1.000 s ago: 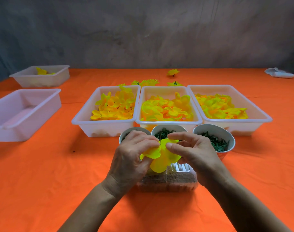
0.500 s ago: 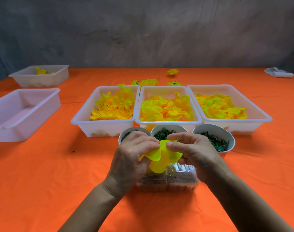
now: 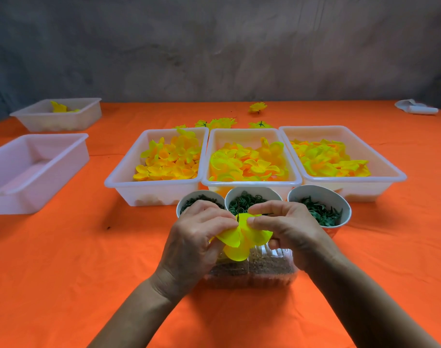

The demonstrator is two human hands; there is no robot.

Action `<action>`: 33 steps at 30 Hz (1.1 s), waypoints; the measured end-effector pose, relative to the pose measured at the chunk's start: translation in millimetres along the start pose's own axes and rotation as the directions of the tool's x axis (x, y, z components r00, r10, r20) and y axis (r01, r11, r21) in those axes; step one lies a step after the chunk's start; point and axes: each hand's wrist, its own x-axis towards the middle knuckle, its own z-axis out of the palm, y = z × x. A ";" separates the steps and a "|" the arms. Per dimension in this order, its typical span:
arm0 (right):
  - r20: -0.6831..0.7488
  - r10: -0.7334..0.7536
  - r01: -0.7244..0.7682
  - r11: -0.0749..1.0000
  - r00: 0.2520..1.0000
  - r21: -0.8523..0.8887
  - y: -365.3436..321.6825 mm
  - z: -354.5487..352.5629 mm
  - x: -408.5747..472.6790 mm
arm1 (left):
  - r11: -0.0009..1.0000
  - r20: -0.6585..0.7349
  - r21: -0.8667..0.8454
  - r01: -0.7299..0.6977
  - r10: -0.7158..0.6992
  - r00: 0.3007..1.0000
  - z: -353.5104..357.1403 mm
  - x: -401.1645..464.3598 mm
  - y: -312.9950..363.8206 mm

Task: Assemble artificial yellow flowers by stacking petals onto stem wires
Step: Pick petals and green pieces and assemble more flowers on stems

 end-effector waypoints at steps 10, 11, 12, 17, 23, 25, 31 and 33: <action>0.002 0.016 -0.016 0.999 1.000 0.029 5.2 0.4 0.9 | 1.000 0.014 0.015 -0.003 0.002 1.000 0.1 -4.3 -1.2; 0.001 0.019 -0.019 0.999 1.000 0.036 6.1 0.6 1.1 | 1.000 0.011 0.013 -0.006 0.006 1.000 0.1 -5.0 -1.6; 0.001 0.022 -0.023 0.999 1.000 0.043 7.0 0.6 1.2 | 1.000 0.009 0.012 -0.012 0.012 1.000 -0.1 -5.6 -1.6; 0.003 0.040 -0.040 0.998 0.999 0.054 11.9 2.0 3.0 | 0.998 0.026 0.041 -0.044 0.043 0.999 -0.1 -7.8 -1.4; 0.027 0.052 -0.053 0.998 0.998 0.040 14.4 1.2 4.2 | 0.998 0.031 0.051 -0.046 0.044 0.999 1.1 -9.6 -3.4; 0.043 0.060 -0.061 0.997 0.997 0.040 13.9 1.5 4.9 | 0.997 0.030 0.054 -0.048 0.046 0.998 2.1 -10.9 -4.1; 0.055 0.040 -0.043 0.998 0.998 0.048 10.8 1.2 2.8 | 0.997 0.043 0.062 -0.054 0.051 0.998 2.2 -11.9 -5.2; 0.034 -0.014 0.013 0.999 0.999 0.034 8.4 1.3 1.9 | 0.996 0.046 0.065 -0.058 0.055 0.997 1.7 -11.5 -4.5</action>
